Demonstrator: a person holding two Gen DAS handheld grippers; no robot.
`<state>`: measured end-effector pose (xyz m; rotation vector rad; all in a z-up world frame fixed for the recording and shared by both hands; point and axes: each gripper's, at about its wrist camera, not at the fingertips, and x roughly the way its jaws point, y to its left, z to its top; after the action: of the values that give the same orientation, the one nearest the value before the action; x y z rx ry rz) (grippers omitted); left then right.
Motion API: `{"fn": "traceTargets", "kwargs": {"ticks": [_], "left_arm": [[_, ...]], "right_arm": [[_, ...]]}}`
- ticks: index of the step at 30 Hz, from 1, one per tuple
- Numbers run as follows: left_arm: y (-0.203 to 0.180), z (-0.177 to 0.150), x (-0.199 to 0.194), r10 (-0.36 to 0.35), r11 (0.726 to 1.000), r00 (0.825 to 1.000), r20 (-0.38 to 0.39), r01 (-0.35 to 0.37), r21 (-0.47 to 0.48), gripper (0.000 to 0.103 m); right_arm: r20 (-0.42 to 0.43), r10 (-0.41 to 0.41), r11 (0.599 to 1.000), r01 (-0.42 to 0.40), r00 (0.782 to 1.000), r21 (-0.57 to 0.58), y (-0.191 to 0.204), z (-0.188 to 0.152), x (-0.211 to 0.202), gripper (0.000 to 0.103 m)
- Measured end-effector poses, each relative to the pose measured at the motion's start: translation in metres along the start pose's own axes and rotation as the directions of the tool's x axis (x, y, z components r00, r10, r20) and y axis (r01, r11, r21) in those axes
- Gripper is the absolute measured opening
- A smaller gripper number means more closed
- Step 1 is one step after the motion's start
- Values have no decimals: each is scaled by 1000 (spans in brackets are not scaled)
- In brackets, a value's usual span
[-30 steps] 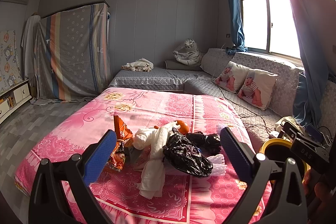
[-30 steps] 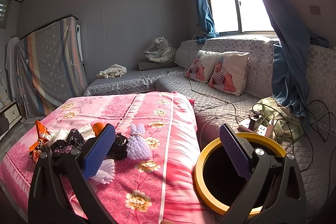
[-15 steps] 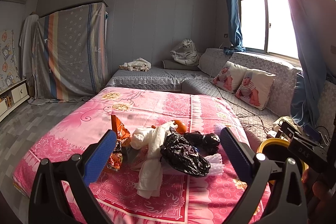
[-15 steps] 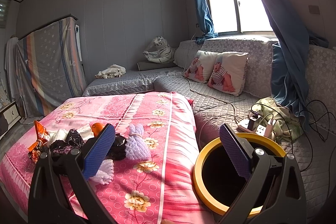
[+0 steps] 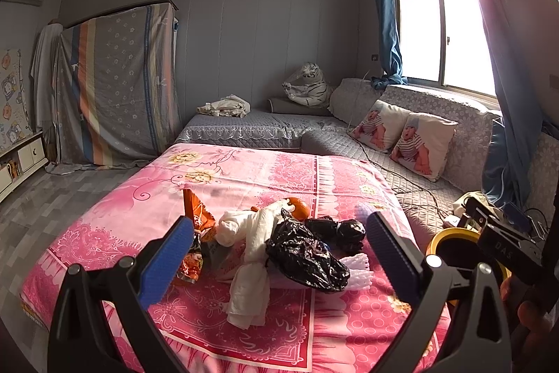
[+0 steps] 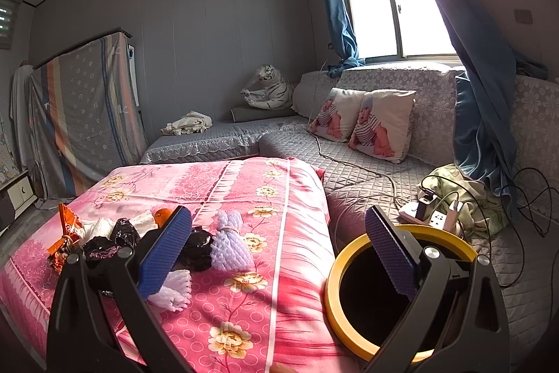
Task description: Collect trash
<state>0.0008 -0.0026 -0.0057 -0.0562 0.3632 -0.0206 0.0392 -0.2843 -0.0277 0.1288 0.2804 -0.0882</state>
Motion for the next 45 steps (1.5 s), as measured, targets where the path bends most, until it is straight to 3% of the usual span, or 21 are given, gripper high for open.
{"fn": "traceTargets", "kwargs": {"ticks": [3, 6, 8, 10, 13, 16, 18, 22, 24, 26, 28, 31, 34, 38, 42, 45], "left_arm": [[5, -2, 9, 19, 1000, 999, -29, -19, -4, 95], [20, -6, 24, -16, 1000, 997, -76, 15, -14, 95], [29, -10, 37, -20, 1000, 994, -108, 22, 18, 95], [38, -16, 48, -35, 997, 990, -139, 44, 62, 95], [55, -22, 63, -43, 993, 982, -181, 61, 99, 95], [74, -24, 73, 11, 989, 987, -161, 13, 149, 95], [89, -26, 87, 37, 987, 975, -219, -1, 161, 95], [122, -21, 117, -38, 998, 941, -336, 55, 42, 95], [129, -18, 131, -38, 998, 934, -354, 51, 26, 95], [137, -13, 145, -33, 999, 935, -353, 36, 2, 95], [144, -8, 158, -64, 998, 928, -368, 54, -37, 95], [145, -4, 175, -83, 997, 920, -383, 74, -38, 95], [144, -4, 189, -92, 996, 911, -402, 89, -27, 95], [155, -7, 202, -124, 992, 901, -416, 96, -88, 95], [157, -13, 212, -157, 987, 879, -450, 120, -109, 95], [153, -15, 218, -148, 989, 881, -450, 120, -92, 95]], "right_arm": [[6, 40, 999, -40, 999, -2, -2, 1, 8, 95], [13, 51, 995, -50, 999, -85, 2, -1, 20, 95], [-25, 60, 988, -63, 998, -140, 5, -5, 35, 95], [-101, 115, 981, -128, 988, -143, 3, -8, 54, 95], [-247, 173, 968, -211, 953, -137, 3, -15, 87, 95], [-301, 199, 956, -252, 933, -151, 9, -19, 109, 95], [-326, 203, 949, -267, 923, -165, 13, -21, 122, 95], [-390, 241, 944, -307, 889, -118, 14, -15, 149, 95], [-418, 278, 934, -345, 865, -93, 18, -11, 160, 95], [-422, 303, 929, -363, 855, -68, 21, -7, 168, 95], [-436, 318, 928, -371, 842, -40, 21, -3, 180, 95], [-463, 285, 942, -336, 839, -29, 20, 2, 202, 95], [-518, 290, 942, -337, 805, 4, 19, 2, 222, 95], [-565, 313, 936, -348, 763, 49, 23, -4, 239, 95], [-590, 320, 934, -351, 741, 64, 31, -9, 250, 95], [-616, 308, 941, -329, 725, 83, 34, -14, 260, 94]]}}
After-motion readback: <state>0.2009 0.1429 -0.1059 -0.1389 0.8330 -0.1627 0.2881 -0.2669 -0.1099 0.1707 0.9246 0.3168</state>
